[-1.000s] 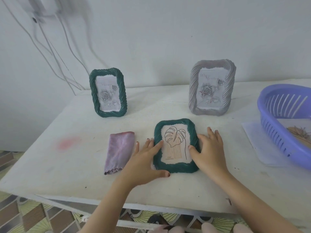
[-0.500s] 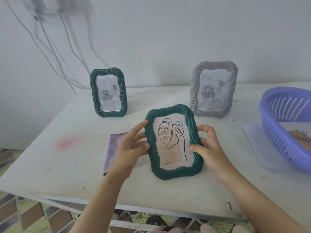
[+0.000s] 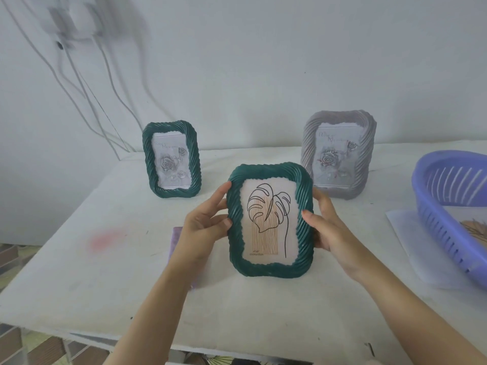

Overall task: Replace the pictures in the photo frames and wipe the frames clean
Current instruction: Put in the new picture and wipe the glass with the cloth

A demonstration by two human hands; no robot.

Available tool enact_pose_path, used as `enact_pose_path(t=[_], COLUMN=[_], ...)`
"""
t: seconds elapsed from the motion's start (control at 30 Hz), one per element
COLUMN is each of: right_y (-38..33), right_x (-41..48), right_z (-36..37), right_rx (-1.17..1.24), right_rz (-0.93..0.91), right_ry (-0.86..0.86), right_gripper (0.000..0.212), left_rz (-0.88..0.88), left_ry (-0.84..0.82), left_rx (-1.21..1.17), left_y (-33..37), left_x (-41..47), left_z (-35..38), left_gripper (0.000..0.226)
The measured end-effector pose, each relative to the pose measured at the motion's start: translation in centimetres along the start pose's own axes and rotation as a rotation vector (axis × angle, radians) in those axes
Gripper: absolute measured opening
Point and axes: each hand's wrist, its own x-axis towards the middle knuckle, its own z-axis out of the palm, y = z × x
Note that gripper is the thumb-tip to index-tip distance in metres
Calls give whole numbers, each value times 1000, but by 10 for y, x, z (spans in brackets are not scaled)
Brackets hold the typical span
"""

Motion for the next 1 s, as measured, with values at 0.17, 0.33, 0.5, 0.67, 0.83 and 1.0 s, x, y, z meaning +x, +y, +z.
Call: enact_pose_path(t=[0.17, 0.33, 0.5, 0.67, 0.83, 1.0], right_y=[-6, -10, -16, -21, -24, -21], right_x=[28, 60, 94, 128, 160, 183], right_z=[-2, 2, 8, 9, 6, 2], right_rx=[45, -36, -50, -92, -128, -136], right_rz=[-105, -216, -266, -271, -282, -273], right_ry=[-13, 36, 61, 46, 45, 55], right_gripper=[51, 54, 51, 44, 42, 39], left_rz=[18, 20, 23, 14, 0, -23], left_ry=[-11, 26, 72, 147, 202, 253], left_rx=[53, 144, 203, 196, 213, 222], left_y=[10, 19, 22, 19, 9, -2], left_x=[21, 48, 83, 116, 141, 159], left_z=[-3, -13, -22, -30, -35, -38], left_gripper=[61, 66, 74, 74, 75, 76])
